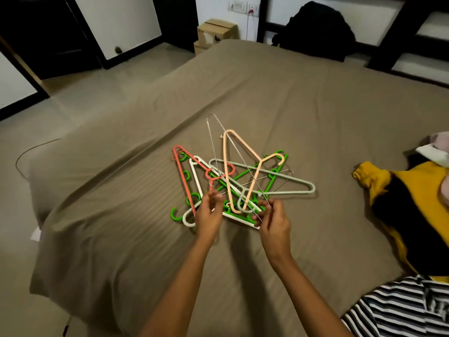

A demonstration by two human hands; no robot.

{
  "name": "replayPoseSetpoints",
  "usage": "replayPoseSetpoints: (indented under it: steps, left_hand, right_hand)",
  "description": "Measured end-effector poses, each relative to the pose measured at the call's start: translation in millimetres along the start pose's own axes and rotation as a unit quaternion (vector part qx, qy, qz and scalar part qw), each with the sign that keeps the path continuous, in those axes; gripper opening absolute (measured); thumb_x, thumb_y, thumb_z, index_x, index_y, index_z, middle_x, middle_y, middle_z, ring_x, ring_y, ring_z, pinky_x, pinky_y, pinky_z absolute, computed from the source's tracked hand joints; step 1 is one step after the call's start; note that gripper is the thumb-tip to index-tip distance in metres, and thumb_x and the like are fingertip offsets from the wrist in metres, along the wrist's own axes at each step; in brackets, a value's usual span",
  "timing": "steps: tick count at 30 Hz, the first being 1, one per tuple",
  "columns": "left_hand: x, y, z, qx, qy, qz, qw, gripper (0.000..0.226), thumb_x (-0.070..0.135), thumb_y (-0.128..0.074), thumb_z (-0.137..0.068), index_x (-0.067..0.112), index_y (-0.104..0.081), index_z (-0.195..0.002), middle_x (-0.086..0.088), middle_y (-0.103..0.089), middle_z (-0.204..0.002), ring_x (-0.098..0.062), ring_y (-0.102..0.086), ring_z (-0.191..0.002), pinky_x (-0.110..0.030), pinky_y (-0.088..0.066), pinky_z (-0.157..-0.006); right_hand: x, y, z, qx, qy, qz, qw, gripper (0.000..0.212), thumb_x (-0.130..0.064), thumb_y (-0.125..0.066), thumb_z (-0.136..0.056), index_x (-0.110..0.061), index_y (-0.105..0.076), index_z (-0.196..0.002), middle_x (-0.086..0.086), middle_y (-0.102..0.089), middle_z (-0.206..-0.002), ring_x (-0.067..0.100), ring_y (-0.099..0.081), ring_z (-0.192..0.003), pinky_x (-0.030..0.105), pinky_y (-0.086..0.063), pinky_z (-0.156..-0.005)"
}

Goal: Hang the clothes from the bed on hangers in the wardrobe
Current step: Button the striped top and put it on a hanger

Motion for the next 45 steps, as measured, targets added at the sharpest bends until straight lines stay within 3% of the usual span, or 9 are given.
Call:
replayPoseSetpoints:
  steps: [5,8,12,14,17,22,26,34,45]
  left_hand:
    - [52,-37,4,-0.087,0.083,0.288,0.950,0.023,0.022,-0.043,-0.099,0.011,-0.050,-0.117,-0.008,-0.053,-0.126,-0.022,-0.056,-0.115,-0.036,-0.050,-0.091]
    - [85,-61,18,-0.090,0.021,0.319,0.943,0.012,0.000,-0.049,-0.094,0.012,-0.048,-0.095,-0.014,-0.060,-0.108,-0.013,-0.070,-0.084,-0.028,-0.058,-0.075]
    - [126,-128,60,-0.193,0.008,0.259,0.946,0.014,-0.008,-0.046,-0.093,0.006,-0.051,-0.093,-0.001,-0.068,-0.072,-0.005,-0.065,-0.061,-0.017,-0.055,-0.061]
    - [146,-174,95,-0.296,-0.010,0.191,0.936,0.012,-0.005,-0.045,-0.094,0.004,-0.053,-0.093,-0.006,-0.066,-0.074,-0.004,-0.064,-0.061,-0.018,-0.056,-0.063]
    - [169,-239,169,-0.487,-0.046,0.051,0.870,0.014,-0.005,-0.041,-0.096,0.000,-0.054,-0.099,-0.011,-0.060,-0.079,-0.002,-0.064,-0.062,-0.016,-0.054,-0.063]
    - [188,-312,290,-0.680,-0.119,-0.116,0.714,0.021,-0.001,-0.036,-0.099,0.004,-0.057,-0.099,-0.008,-0.063,-0.082,0.000,-0.064,-0.068,-0.015,-0.052,-0.066]
    - [184,-351,349,-0.681,-0.145,-0.129,0.706,0.025,0.004,-0.035,-0.101,0.014,-0.056,-0.090,-0.004,-0.064,-0.080,0.002,-0.061,-0.065,-0.015,-0.050,-0.058]
    - [115,-387,323,-0.394,-0.150,-0.198,0.885,0.024,0.023,-0.058,-0.092,0.004,-0.057,-0.106,-0.010,-0.064,-0.099,-0.026,-0.061,-0.095,-0.035,-0.048,-0.081]
    - [-8,-445,332,-0.347,-0.225,-0.468,0.781,0.055,0.018,-0.061,-0.089,0.013,-0.037,-0.138,-0.019,-0.031,-0.143,-0.039,-0.044,-0.122,-0.046,-0.042,-0.096]
  right_hand:
    - [0,59,34,0.006,-0.079,-0.165,0.983,0.016,-0.013,-0.035,-0.098,-0.017,-0.047,-0.089,0.005,-0.065,-0.079,0.014,-0.066,-0.064,0.020,-0.050,-0.053]
    - [32,94,49,-0.014,-0.166,-0.174,0.971,0.017,-0.008,-0.037,-0.100,-0.011,-0.048,-0.087,0.003,-0.067,-0.074,0.022,-0.064,-0.064,0.025,-0.052,-0.055]
    - [52,148,71,-0.174,-0.189,0.024,0.966,0.005,-0.030,-0.062,-0.086,-0.028,-0.059,-0.090,0.005,-0.062,-0.084,0.021,-0.058,-0.076,0.042,-0.052,-0.077]
    - [58,195,74,-0.160,-0.179,0.180,0.954,0.041,-0.027,-0.067,-0.085,-0.015,-0.052,-0.121,0.013,-0.055,-0.115,0.024,-0.055,-0.104,0.033,-0.041,-0.099]
    - [21,291,62,0.035,-0.030,0.257,0.965,0.077,-0.026,-0.063,-0.083,0.005,-0.024,-0.143,0.024,-0.028,-0.147,0.031,-0.024,-0.138,0.028,-0.018,-0.114]
    - [23,394,62,-0.126,0.011,0.387,0.913,0.081,-0.068,-0.019,-0.087,-0.017,-0.011,-0.150,-0.004,-0.011,-0.155,0.019,0.000,-0.146,0.040,0.003,-0.117]
    - [43,445,99,-0.215,-0.060,0.392,0.892,0.052,-0.049,-0.025,-0.095,-0.014,-0.051,-0.121,0.010,-0.062,-0.116,0.028,-0.057,-0.107,0.042,-0.038,-0.096]
    - [98,541,172,-0.076,-0.202,0.497,0.841,0.036,-0.023,-0.040,-0.096,-0.035,-0.049,-0.128,-0.001,-0.063,-0.121,0.026,-0.060,-0.108,0.036,-0.047,-0.080]
    - [154,568,188,0.004,-0.211,0.479,0.852,0.034,-0.020,-0.039,-0.096,-0.035,-0.052,-0.123,-0.004,-0.064,-0.115,0.025,-0.062,-0.099,0.035,-0.048,-0.072]
Point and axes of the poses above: each hand's wrist, its own z-axis away from the middle knuckle, its own y-axis out of the back of the hand, x = y × z, the point moved 6 cm from there along -z, towards the middle knuckle
